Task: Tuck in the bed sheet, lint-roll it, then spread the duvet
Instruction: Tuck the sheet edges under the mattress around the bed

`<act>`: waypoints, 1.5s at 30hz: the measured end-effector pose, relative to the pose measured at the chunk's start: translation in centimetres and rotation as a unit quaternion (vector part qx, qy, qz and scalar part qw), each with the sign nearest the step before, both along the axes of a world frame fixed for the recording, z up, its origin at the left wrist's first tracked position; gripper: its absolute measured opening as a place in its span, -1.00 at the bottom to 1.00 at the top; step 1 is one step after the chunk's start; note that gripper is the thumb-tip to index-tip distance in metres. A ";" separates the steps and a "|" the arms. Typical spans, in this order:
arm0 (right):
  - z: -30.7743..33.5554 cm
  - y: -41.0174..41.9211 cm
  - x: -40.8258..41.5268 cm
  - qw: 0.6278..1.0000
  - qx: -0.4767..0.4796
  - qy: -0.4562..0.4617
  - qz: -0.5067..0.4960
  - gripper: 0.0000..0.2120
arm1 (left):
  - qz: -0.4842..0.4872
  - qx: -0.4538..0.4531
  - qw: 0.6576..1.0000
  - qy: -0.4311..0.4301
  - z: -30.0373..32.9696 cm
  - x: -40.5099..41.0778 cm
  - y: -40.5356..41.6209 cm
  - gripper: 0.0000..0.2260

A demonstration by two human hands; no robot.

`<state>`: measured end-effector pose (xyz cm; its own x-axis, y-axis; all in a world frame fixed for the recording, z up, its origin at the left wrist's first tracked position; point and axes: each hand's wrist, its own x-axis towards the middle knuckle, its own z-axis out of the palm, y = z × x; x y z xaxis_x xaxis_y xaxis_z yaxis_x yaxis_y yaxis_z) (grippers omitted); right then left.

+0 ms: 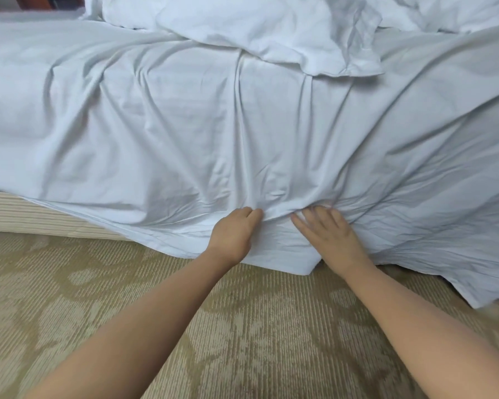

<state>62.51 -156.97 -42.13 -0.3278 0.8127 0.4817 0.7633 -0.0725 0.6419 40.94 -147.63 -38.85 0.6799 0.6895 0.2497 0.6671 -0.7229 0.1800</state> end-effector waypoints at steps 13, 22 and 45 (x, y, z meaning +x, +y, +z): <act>2.4 -0.1 -1.9 0.976 -0.107 0.171 0.085 -0.92 | -0.035 -0.103 0.984 -0.138 -1.7 1.6 -0.8 -0.82; 3.1 -0.4 -3.6 0.910 -0.298 0.261 -0.126 -0.84 | -0.063 -0.158 0.982 -0.081 -1.0 2.1 -0.5 -0.82; 0.0 2.1 -7.2 0.958 -0.164 0.236 -0.003 -0.49 | -0.003 0.099 0.993 0.068 -2.7 -7.0 2.0 -0.41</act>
<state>55.31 -154.87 -42.10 -0.1314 0.9470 0.2931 0.9745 0.0692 0.2133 33.96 -145.59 -41.54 0.7209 0.6319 0.2846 0.6709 -0.7393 -0.0578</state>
